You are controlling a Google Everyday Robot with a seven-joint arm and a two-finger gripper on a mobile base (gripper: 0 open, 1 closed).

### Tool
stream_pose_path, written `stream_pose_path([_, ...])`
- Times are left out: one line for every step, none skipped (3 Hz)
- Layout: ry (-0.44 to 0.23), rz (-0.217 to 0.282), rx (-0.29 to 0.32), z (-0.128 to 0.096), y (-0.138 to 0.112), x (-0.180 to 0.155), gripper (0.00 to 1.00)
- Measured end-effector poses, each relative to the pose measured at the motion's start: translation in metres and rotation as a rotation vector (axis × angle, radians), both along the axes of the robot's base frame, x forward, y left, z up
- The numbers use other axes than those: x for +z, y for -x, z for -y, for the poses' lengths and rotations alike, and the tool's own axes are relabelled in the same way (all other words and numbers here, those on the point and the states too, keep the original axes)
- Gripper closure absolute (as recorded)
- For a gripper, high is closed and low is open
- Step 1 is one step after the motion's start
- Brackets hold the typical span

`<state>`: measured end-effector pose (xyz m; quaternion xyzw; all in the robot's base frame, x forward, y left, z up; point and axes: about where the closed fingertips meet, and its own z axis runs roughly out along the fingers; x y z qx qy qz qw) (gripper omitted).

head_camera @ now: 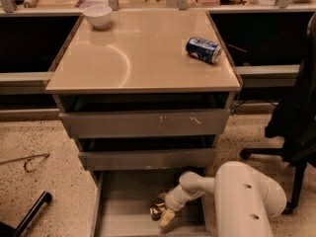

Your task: Pick orange can from bottom drawer and place on counter

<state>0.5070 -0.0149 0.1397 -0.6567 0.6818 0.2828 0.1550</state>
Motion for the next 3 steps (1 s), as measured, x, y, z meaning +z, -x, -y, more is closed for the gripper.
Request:
stream_pose_path([-0.001, -0.002, -0.001, 0.0003, -0.0013, -0.0001, 0.42])
stream_pose_path([-0.001, -0.002, -0.001, 0.0003, -0.0013, -0.0002, 0.65])
stream_pose_path([-0.001, -0.002, -0.001, 0.0003, -0.0013, -0.0002, 0.88])
